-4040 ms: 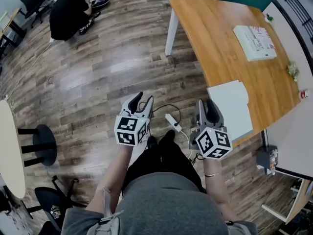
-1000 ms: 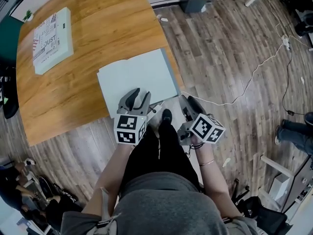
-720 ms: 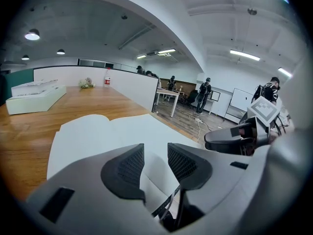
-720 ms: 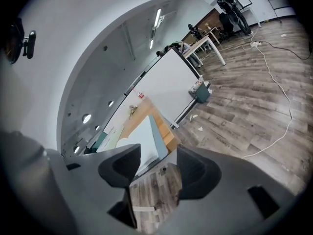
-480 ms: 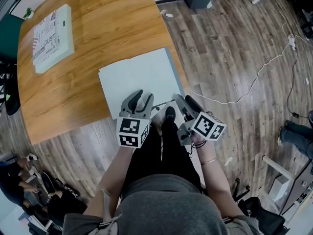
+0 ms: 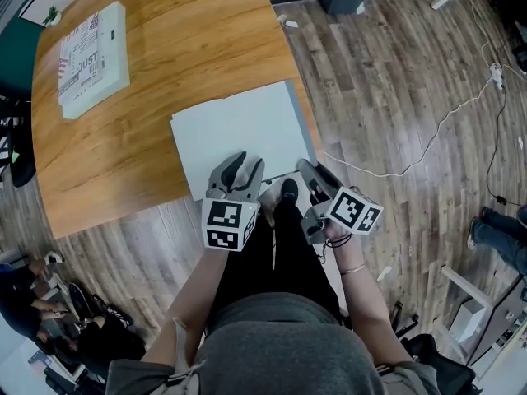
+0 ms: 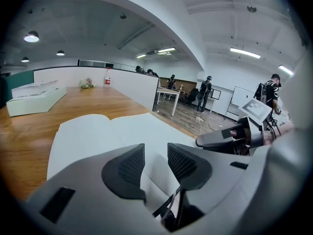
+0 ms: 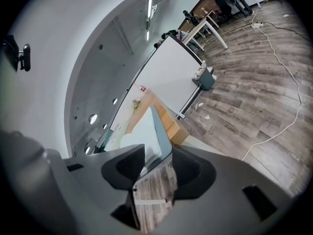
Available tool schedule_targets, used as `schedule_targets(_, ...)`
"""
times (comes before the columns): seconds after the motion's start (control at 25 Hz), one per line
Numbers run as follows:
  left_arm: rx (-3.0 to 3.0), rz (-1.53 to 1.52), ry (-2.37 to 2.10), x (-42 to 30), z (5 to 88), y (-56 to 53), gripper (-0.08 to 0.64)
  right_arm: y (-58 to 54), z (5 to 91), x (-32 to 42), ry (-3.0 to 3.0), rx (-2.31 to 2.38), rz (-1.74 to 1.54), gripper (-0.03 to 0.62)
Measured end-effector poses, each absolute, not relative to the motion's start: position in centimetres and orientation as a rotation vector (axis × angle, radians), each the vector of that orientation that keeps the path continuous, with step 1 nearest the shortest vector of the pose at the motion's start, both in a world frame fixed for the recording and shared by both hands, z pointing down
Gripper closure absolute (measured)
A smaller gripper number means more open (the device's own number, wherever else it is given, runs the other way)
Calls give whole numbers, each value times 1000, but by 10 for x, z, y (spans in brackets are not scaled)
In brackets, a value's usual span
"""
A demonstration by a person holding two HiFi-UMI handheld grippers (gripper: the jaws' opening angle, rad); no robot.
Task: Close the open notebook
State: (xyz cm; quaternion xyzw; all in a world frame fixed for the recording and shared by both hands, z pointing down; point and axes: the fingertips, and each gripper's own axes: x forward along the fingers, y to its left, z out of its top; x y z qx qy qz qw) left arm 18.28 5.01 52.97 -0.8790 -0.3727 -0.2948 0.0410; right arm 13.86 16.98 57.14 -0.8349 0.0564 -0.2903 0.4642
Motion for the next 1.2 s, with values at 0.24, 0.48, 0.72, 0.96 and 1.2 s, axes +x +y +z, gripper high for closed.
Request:
schedule_targets(0.24,-2694,-901,-1143,183,530,50,408,172,568,137,119,-2059,-704,494)
schedule_targets(0.48,-2727,-906,-1146,186,528,48,411,174,556,138,122,-2068,-648,531)
schedule_targets(0.72,-2752,-904,-1140,186,525,44,416,174,545,137,138,-2108,-612,541)
schedule_targets(0.96,-2773,-958,-1046,185,529,16,417,172,528,139,163,-2162,-575,545)
schedule_targets(1.2,-2779,-1030,-941,180,538,-13,417,164,510,141,208,-2233,-531,546)
